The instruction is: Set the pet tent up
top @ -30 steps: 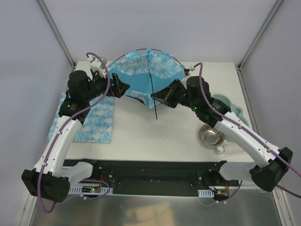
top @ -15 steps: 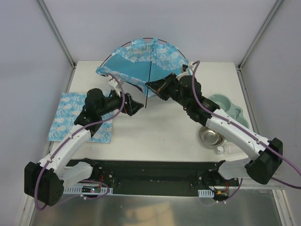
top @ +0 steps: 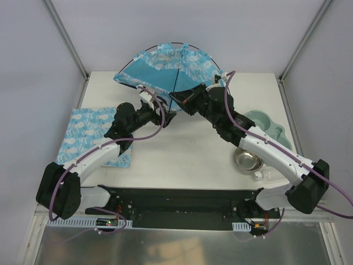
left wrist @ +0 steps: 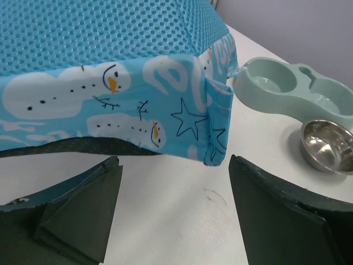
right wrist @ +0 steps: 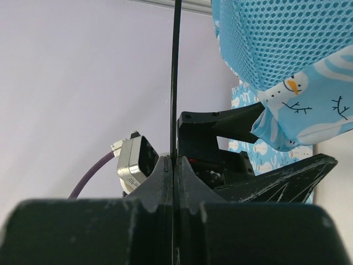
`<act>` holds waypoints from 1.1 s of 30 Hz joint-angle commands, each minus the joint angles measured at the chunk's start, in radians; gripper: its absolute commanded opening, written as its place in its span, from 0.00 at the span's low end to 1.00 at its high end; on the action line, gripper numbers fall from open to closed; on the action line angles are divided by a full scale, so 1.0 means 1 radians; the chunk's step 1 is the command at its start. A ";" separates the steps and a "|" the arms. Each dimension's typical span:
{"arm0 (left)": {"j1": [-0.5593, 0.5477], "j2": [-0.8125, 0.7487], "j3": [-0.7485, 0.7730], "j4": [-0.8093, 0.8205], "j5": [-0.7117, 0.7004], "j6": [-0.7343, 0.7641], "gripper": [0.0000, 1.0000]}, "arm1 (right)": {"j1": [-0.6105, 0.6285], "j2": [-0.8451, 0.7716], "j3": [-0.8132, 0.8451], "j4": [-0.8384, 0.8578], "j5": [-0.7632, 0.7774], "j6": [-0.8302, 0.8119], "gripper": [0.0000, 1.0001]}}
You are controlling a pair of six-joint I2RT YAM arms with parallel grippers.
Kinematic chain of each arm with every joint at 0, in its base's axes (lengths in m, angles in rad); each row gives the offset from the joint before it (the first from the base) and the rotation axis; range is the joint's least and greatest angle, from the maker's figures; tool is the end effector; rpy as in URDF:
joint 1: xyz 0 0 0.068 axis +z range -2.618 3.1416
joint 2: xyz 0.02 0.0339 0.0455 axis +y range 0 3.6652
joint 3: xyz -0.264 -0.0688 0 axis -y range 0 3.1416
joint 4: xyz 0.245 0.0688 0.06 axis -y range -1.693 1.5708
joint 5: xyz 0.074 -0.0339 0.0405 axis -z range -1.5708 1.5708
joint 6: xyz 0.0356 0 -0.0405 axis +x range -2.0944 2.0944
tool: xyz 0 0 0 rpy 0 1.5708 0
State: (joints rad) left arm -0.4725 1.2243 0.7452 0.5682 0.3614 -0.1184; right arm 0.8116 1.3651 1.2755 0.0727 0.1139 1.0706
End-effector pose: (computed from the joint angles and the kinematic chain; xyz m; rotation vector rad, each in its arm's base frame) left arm 0.2456 -0.1397 0.3117 0.5602 1.4265 -0.7411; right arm 0.2265 0.2328 0.4079 0.3259 1.7366 1.3427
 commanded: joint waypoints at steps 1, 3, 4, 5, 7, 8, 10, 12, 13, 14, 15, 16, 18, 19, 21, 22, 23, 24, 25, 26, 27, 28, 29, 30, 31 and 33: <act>-0.015 0.038 0.022 0.226 -0.001 0.023 0.80 | -0.014 0.028 0.027 -0.004 0.102 0.012 0.00; -0.017 0.049 0.020 0.255 0.028 0.020 0.82 | -0.014 0.031 0.031 -0.001 0.099 0.012 0.00; -0.018 0.052 0.019 0.260 0.033 0.020 0.83 | -0.015 0.032 0.033 0.001 0.098 0.014 0.00; -0.018 0.056 0.020 0.260 0.030 0.020 0.83 | -0.014 0.031 0.030 0.001 0.099 0.014 0.00; -0.018 0.067 0.019 0.259 0.017 0.022 0.81 | -0.012 0.032 0.031 0.002 0.096 0.014 0.00; -0.018 0.070 0.022 0.259 0.019 0.020 0.77 | -0.014 0.034 0.030 0.002 0.096 0.014 0.00; -0.018 0.081 0.029 0.249 0.022 0.017 0.60 | -0.014 0.034 0.030 0.001 0.099 0.017 0.00; -0.018 0.087 0.040 0.220 0.031 0.020 0.51 | -0.012 0.032 0.030 0.006 0.101 0.019 0.00; -0.018 0.092 0.042 0.213 0.033 0.019 0.49 | -0.015 0.032 0.028 0.009 0.101 0.017 0.00; -0.018 0.093 0.036 0.213 0.034 0.020 0.49 | -0.015 0.035 0.030 0.010 0.104 0.017 0.00; -0.018 0.092 0.031 0.213 0.036 0.020 0.48 | -0.014 0.035 0.031 0.013 0.101 0.017 0.00; -0.018 0.090 0.028 0.213 0.033 0.020 0.48 | -0.014 0.037 0.031 0.015 0.102 0.015 0.00; -0.018 0.090 0.022 0.213 0.028 0.020 0.46 | -0.015 0.037 0.030 0.019 0.105 0.015 0.00; -0.018 0.090 0.023 0.213 0.025 0.020 0.42 | -0.015 0.035 0.030 0.019 0.107 0.014 0.00; -0.018 0.090 0.029 0.208 0.021 0.017 0.32 | -0.014 0.035 0.025 0.021 0.115 0.012 0.00; -0.020 0.087 0.034 0.206 0.021 0.011 0.25 | -0.014 0.034 0.021 0.022 0.119 0.009 0.00; -0.018 0.087 0.039 0.202 0.022 0.010 0.20 | -0.014 0.032 0.022 0.022 0.121 0.008 0.00; -0.017 0.087 0.046 0.194 0.025 0.006 0.17 | -0.014 0.035 0.024 0.022 0.118 0.003 0.00; -0.018 0.086 0.054 0.181 0.027 0.003 0.13 | -0.015 0.037 0.027 0.015 0.116 0.002 0.00; -0.018 0.086 0.060 0.170 0.039 0.006 0.07 | -0.015 0.038 0.027 0.016 0.121 -0.003 0.00; -0.018 0.084 0.066 0.156 0.042 0.006 0.00 | -0.015 0.037 0.027 0.016 0.127 -0.011 0.00; -0.018 0.080 0.068 0.148 0.042 0.005 0.00 | -0.015 0.038 0.024 0.015 0.135 -0.015 0.00; -0.018 0.075 0.066 0.147 0.044 0.003 0.00 | -0.015 0.038 0.019 0.021 0.148 -0.023 0.00; -0.018 0.070 0.062 0.147 0.044 0.002 0.00 | -0.017 0.037 0.016 0.028 0.167 -0.029 0.00; -0.018 0.064 0.060 0.145 0.044 -0.003 0.00 | -0.015 0.034 0.013 0.038 0.187 -0.038 0.00; -0.018 0.052 0.054 0.136 0.047 -0.006 0.00 | -0.015 0.034 0.004 0.061 0.228 -0.058 0.00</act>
State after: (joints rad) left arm -0.4789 1.3216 0.7715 0.6979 0.3733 -0.1150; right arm 0.8158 1.3815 1.2755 0.1028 0.1627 1.0760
